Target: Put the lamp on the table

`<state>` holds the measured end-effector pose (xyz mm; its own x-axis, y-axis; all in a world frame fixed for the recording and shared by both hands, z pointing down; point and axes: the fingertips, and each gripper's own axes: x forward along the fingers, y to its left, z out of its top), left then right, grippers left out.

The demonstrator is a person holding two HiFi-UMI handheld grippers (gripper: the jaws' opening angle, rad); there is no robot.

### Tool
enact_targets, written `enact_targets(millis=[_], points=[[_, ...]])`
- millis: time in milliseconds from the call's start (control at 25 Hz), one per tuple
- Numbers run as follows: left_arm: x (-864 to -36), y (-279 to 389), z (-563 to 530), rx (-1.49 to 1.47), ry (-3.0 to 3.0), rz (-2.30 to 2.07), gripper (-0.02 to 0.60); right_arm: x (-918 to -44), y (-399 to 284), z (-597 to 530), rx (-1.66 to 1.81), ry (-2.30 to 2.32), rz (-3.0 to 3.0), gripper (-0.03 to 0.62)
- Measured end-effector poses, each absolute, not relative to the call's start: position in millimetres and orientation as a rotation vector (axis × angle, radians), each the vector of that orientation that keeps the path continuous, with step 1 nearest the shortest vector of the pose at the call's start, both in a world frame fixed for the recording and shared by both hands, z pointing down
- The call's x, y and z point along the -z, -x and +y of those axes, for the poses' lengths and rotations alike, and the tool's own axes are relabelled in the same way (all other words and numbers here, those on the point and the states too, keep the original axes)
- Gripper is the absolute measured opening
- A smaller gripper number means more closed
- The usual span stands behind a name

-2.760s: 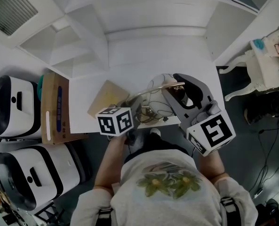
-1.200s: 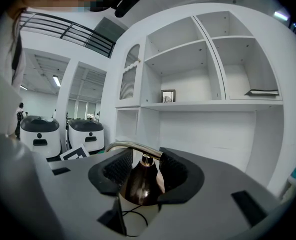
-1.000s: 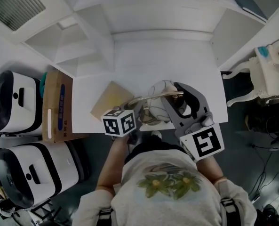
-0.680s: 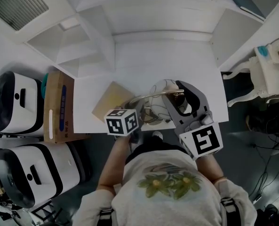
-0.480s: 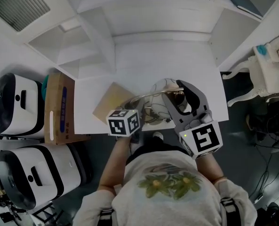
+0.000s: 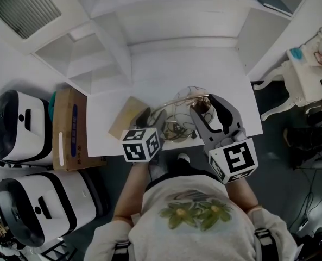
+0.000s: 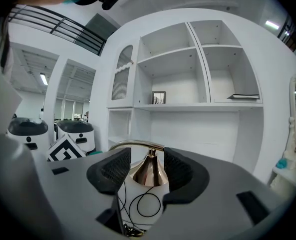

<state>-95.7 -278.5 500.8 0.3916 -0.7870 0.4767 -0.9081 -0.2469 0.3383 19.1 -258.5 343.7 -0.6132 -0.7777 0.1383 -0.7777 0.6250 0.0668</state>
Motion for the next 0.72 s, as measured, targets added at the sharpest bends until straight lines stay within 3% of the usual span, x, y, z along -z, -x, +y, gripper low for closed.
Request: enact_targets(millis=[520,600,720], points=[[-461,110,-247,-0.188,-2.153,-1.467,0.219,-339,-25,-219,-0.024,-1.364,-2.687,0.198],[-450,108,-240,-0.144,-2.18,-1.453,0.193,-338,-24,-211,-0.015,-1.367,-2.699,0.163],[-430,104,-227,-0.044,-2.24,-1.418,0.084,-335,-20,-197,0.003,-1.373,-2.729,0.067]])
